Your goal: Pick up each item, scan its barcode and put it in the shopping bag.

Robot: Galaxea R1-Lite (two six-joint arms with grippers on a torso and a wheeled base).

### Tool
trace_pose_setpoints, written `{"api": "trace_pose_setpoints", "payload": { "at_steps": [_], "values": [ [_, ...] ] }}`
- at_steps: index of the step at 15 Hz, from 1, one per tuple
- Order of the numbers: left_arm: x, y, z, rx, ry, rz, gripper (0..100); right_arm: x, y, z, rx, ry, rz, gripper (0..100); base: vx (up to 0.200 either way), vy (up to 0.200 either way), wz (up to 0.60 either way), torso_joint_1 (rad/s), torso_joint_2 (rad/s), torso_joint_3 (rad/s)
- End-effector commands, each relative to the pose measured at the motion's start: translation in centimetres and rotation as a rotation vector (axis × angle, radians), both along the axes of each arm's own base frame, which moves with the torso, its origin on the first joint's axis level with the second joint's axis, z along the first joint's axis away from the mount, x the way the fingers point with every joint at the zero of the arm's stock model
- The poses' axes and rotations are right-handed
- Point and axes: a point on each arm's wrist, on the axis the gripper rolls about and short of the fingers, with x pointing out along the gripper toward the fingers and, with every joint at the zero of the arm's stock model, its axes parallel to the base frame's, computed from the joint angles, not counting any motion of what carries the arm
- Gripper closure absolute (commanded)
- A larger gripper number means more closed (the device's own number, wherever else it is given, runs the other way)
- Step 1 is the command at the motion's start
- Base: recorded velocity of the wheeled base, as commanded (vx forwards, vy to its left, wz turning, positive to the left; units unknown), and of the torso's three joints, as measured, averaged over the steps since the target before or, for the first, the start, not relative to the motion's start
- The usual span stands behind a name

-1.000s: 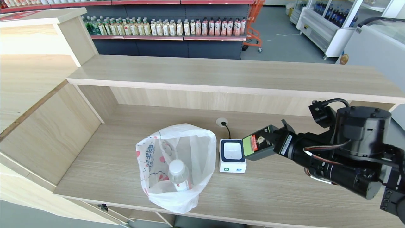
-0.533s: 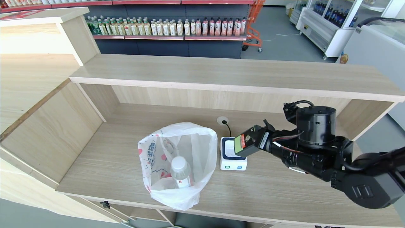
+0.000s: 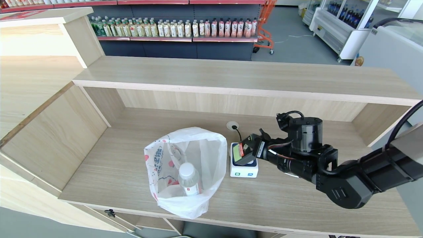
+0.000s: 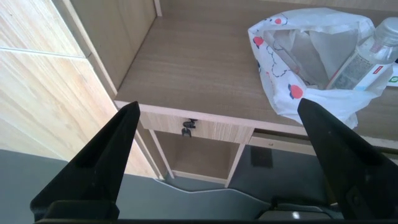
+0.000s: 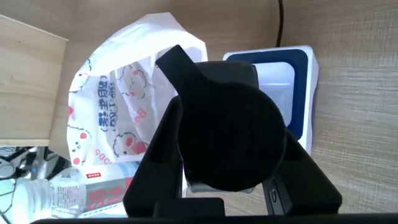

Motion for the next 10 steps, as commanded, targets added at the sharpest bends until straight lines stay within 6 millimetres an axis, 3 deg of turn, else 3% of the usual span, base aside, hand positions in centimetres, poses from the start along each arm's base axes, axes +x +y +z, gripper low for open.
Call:
{"api": "trace_pose_setpoints", "payload": {
  "at_steps": [1,10],
  "values": [
    [0.0,0.0,0.0,0.000,-0.002,0.001,0,0.9,0.0,-1.1,-0.017,0.005,-0.006,100,0.000,0.000,0.00,0.000,0.00,0.000],
    [0.0,0.0,0.0,0.000,0.000,0.001,0,2.7,1.0,-2.2,0.000,-0.015,0.025,100,0.000,0.000,0.00,0.000,0.00,0.000]
  ]
}}
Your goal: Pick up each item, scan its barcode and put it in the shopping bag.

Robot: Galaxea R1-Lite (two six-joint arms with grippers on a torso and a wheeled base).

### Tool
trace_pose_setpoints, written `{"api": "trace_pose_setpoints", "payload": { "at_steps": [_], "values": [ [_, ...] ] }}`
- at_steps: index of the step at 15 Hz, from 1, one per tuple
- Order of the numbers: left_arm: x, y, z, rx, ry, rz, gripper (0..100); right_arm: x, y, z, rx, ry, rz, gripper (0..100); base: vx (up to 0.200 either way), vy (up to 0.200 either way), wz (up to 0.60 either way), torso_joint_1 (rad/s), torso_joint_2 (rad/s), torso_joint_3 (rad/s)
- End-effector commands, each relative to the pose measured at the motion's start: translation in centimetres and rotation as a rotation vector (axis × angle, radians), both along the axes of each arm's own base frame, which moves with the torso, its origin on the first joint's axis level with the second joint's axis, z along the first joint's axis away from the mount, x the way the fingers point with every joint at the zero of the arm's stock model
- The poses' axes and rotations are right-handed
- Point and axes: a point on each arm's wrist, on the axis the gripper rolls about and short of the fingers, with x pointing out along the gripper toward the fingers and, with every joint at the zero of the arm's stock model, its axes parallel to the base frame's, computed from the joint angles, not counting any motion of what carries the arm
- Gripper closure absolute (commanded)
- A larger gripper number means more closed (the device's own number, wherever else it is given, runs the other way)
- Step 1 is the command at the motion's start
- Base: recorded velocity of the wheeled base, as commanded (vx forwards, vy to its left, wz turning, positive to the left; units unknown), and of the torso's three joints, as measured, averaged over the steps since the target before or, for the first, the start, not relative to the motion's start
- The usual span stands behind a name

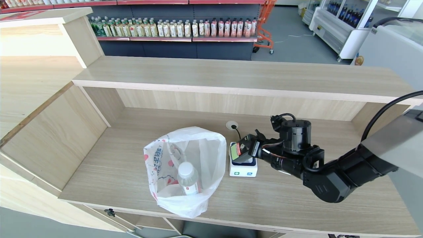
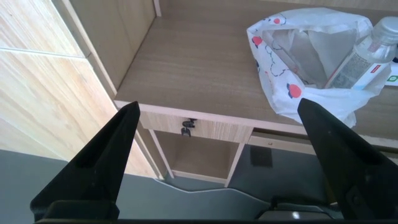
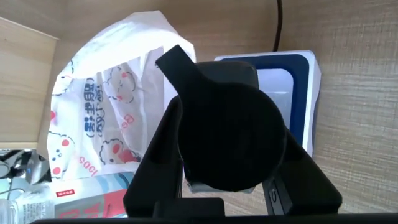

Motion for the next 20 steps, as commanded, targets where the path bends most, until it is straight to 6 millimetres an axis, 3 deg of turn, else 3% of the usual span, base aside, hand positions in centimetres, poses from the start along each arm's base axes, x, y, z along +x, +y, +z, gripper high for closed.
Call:
{"api": "trace_pose_setpoints", "payload": {
  "at_steps": [1,13,20],
  "values": [
    [0.0,0.0,0.0,0.000,-0.002,0.001,0,0.5,0.4,-0.4,0.005,0.000,0.019,100,0.000,0.000,0.00,0.000,0.00,0.000],
    [0.0,0.0,0.0,0.001,0.000,0.001,0,1.9,-0.6,-2.1,0.001,-0.006,0.052,100,0.000,0.000,0.00,0.000,0.00,0.000],
    [0.0,0.0,0.0,0.003,0.000,0.001,0,1.6,-0.8,-0.5,0.017,-0.045,0.051,100,0.000,0.000,0.00,0.000,0.00,0.000]
  ]
}}
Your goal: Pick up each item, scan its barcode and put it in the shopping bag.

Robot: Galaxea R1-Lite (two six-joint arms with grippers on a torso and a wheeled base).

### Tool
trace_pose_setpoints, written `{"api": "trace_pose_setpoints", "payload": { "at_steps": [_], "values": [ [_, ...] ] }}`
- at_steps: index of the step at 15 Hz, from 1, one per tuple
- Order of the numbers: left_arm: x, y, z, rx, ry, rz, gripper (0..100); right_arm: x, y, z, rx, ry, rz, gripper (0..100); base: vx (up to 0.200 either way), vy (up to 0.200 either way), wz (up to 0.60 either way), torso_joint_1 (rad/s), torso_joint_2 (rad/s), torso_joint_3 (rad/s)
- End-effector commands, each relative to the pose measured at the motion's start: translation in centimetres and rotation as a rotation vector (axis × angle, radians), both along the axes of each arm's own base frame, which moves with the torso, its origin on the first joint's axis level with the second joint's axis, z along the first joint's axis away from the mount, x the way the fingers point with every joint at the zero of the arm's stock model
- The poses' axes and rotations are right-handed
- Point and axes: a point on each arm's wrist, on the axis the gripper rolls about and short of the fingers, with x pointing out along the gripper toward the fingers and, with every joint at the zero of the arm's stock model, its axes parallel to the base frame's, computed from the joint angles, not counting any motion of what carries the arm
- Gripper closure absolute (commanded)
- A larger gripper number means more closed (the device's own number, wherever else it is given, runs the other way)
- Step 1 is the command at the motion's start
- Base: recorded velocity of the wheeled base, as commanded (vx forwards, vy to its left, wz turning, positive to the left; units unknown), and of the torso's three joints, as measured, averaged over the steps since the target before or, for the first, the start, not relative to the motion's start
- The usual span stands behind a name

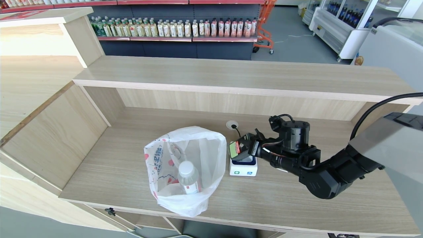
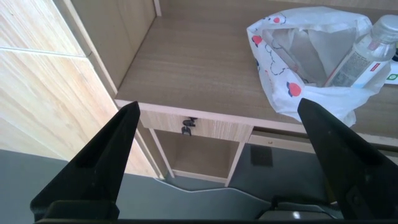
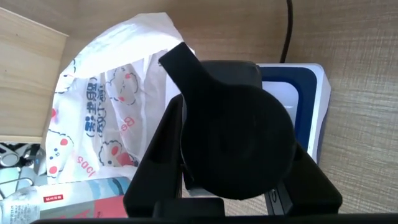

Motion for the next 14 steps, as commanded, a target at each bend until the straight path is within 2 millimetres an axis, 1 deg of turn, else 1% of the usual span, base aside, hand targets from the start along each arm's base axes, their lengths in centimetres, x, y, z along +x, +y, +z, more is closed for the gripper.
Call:
{"api": "trace_pose_setpoints", "payload": {
  "at_steps": [1,2,4,5,6,7,9,10,12,14],
  "values": [
    [0.0,0.0,0.0,0.000,-0.002,0.000,0,-0.3,-0.2,1.0,0.009,-0.025,0.001,100,0.000,0.000,0.00,0.000,0.00,0.000],
    [0.0,0.0,0.0,0.000,-0.002,0.000,0,-0.4,-0.2,1.6,0.017,-0.042,0.000,100,0.000,0.000,0.00,0.000,0.00,0.000],
    [0.0,0.0,0.0,0.000,-0.002,0.000,0,-1.4,-0.7,4.5,0.018,-0.116,0.005,100,0.000,0.000,0.00,0.000,0.00,0.000],
    [0.0,0.0,0.0,0.000,-0.002,0.000,0,-2.2,-1.1,5.6,-0.027,-0.177,0.011,100,0.000,0.000,0.00,0.000,0.00,0.000],
    [0.0,0.0,0.0,-0.002,-0.002,0.000,0,-2.8,-1.5,6.3,-0.090,-0.232,0.016,100,0.000,0.000,0.00,0.000,0.00,0.000],
    [0.0,0.0,0.0,-0.002,0.000,0.000,0,-4.0,-2.3,7.3,-0.210,-0.320,0.027,100,0.000,0.000,0.00,0.000,0.00,0.000],
    [0.0,0.0,0.0,0.000,-0.002,0.000,0,-5.3,-2.8,8.2,-0.309,-0.397,0.022,100,0.000,0.000,0.00,0.000,0.00,0.000],
    [0.0,0.0,0.0,0.000,-0.002,0.000,0,-7.1,-1.8,8.7,-0.368,-0.434,0.025,100,0.000,0.000,0.00,0.000,0.00,0.000],
    [0.0,0.0,0.0,-0.002,0.000,0.000,0,-8.9,-0.5,8.6,-0.399,-0.450,0.079,100,0.000,0.000,0.00,0.000,0.00,0.000],
    [0.0,0.0,0.0,0.000,-0.002,0.000,0,-9.8,0.5,8.4,-0.416,-0.464,0.115,100,0.000,0.000,0.00,0.000,0.00,0.000]
  ]
}}
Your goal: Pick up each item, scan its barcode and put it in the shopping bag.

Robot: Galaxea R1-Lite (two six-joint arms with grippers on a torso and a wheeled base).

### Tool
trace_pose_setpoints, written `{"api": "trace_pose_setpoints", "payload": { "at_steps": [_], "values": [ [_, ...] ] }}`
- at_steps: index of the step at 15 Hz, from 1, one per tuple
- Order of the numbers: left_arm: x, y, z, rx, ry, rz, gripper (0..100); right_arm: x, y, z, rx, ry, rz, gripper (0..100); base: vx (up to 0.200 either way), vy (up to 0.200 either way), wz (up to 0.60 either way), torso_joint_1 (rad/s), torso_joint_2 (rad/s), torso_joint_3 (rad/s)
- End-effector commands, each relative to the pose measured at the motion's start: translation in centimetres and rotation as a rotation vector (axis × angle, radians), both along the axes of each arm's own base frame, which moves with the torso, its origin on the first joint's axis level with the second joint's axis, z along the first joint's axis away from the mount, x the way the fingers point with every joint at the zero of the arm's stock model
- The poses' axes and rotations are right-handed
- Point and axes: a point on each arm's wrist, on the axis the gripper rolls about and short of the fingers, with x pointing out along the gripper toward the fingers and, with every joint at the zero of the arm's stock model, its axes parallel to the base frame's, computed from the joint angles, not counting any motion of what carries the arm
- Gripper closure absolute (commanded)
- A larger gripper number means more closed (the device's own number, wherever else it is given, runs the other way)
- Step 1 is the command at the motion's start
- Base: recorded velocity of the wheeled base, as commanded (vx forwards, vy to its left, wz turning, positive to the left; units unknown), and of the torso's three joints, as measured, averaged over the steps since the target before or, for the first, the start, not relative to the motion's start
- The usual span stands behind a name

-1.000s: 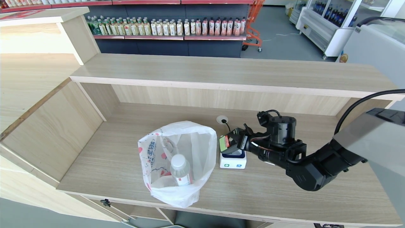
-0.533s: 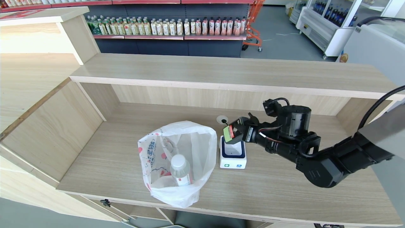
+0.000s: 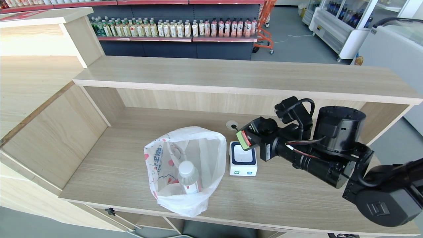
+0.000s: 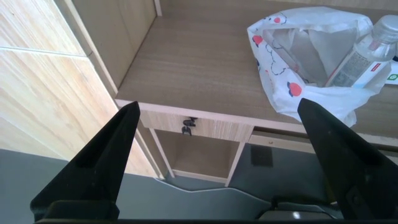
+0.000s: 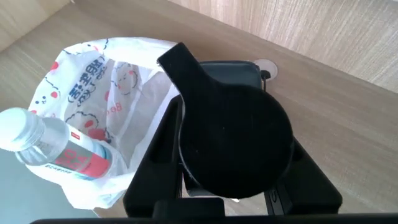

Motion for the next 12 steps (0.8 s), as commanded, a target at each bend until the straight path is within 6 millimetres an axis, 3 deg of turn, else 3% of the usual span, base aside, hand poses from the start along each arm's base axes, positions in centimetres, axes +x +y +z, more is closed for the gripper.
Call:
{"api": "trace_pose_setpoints", "payload": {
  "at_steps": [1,2,5,12],
  "values": [
    [0.0,0.0,0.0,-0.002,0.000,0.000,0,-1.2,0.7,0.6,0.006,-0.017,0.032,100,0.000,0.000,0.00,0.000,0.00,0.000],
    [0.0,0.0,0.0,-0.002,-0.002,0.000,0,-1.3,0.8,0.6,0.005,-0.014,0.036,100,0.000,0.000,0.00,0.000,0.00,0.000],
    [0.0,0.0,0.0,-0.002,0.000,0.000,0,-1.2,0.7,-0.3,-0.017,0.008,0.031,100,0.000,0.200,0.00,-0.003,0.00,0.002],
    [0.0,0.0,0.0,-0.002,-0.002,0.000,0,0.0,1.5,-3.0,-0.073,0.051,0.037,100,0.000,0.000,0.00,0.000,0.00,0.000]
  ]
}}
